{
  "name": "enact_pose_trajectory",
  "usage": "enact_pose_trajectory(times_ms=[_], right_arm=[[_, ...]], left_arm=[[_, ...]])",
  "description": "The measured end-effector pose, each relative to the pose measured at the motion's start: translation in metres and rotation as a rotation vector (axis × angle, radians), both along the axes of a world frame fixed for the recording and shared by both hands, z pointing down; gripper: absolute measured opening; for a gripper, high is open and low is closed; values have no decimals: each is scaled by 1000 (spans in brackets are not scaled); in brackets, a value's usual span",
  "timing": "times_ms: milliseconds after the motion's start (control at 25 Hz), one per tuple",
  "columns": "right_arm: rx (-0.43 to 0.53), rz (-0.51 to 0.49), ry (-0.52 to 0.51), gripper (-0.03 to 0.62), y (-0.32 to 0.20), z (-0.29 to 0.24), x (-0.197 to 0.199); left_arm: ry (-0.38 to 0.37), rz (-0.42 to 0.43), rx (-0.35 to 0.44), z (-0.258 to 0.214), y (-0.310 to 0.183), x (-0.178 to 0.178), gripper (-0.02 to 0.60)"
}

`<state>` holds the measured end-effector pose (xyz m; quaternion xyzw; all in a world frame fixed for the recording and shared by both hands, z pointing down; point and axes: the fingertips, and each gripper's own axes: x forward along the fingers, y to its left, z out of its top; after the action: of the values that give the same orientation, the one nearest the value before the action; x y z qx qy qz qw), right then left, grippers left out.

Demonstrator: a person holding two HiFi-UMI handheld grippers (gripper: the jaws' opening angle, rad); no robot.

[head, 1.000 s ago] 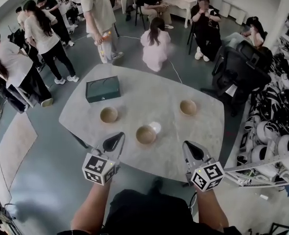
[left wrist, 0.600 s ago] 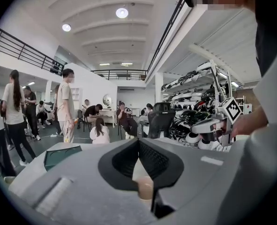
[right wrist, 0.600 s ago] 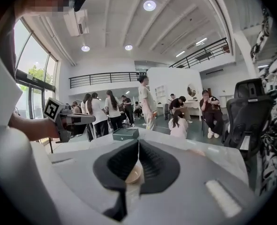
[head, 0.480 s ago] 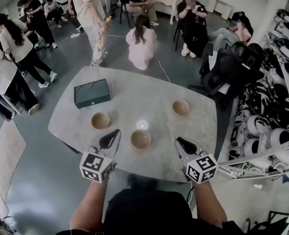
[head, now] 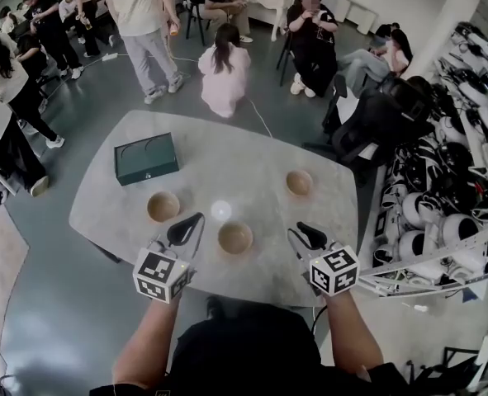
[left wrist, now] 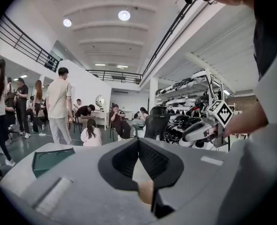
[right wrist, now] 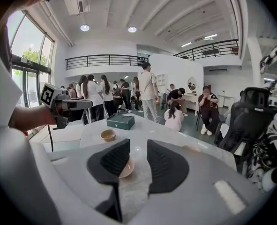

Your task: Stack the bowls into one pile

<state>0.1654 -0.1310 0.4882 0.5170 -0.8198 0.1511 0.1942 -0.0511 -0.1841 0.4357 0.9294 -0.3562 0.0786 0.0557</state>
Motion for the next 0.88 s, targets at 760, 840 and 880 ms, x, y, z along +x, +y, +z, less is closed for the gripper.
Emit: enact_pose_trajectory(times_ms=[760,840,880], right_arm=[[-220,-98,194,192,-131,125,104],[-244,-110,210,192,-139,140,111],[-257,-116,219,192,-142,147,114]], left_arm=[[-73,-22,-124,49,-85,82,11],[-84,-23,-138,59,-86,86,11],[-90,-23,-145,64,-86,87,11]])
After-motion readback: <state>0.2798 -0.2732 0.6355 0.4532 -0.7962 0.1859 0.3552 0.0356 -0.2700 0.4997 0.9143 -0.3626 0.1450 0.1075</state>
